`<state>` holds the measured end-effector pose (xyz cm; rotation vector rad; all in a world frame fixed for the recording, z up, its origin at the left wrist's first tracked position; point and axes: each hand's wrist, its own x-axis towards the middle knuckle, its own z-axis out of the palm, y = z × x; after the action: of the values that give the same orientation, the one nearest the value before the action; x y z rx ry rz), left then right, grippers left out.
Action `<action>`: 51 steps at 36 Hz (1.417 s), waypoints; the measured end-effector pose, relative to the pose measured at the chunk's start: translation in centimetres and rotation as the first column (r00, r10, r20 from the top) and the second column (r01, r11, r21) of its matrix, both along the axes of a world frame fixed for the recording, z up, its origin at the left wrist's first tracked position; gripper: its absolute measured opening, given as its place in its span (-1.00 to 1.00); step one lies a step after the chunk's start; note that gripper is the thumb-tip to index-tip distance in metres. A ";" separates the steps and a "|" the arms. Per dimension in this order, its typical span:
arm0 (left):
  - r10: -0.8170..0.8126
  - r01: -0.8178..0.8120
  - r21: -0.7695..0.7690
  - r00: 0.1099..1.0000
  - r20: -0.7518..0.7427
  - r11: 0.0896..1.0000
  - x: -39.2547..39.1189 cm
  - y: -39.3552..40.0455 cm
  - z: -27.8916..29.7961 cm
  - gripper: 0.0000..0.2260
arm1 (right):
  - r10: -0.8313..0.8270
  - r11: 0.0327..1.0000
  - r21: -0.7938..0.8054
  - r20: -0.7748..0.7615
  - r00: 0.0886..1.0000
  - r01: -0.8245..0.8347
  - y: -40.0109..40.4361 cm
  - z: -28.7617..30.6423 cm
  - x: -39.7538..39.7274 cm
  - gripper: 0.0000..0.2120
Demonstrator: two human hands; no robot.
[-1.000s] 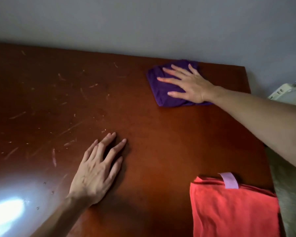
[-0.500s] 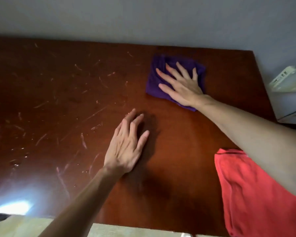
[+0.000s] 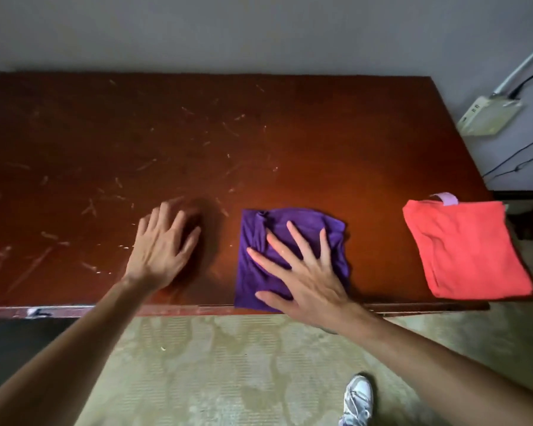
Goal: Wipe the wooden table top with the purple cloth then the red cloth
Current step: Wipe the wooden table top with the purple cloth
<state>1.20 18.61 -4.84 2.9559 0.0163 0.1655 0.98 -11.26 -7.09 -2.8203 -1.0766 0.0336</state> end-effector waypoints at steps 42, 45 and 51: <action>-0.112 0.095 -0.166 0.989 -0.096 0.982 -1.9 1.1 -2.1 -0.51 | -0.248 0.969 -0.007 -0.084 0.965 0.249 12.5 0.7 35.2 -0.40; -0.109 0.090 -0.219 0.991 -0.076 0.971 -1.9 1.2 -1.8 -0.54 | -0.255 0.967 -0.003 -0.069 0.964 0.255 12.8 0.5 30.3 -0.37; 0.014 0.016 -0.371 0.997 0.080 0.928 -2.7 1.3 -1.7 -0.68 | -0.220 0.975 0.016 -0.057 0.974 0.221 13.0 0.5 16.4 -0.25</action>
<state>-1.52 19.88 -6.57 2.5674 0.0316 0.2518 17.34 1.79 -6.61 -2.8817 -0.7422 0.0773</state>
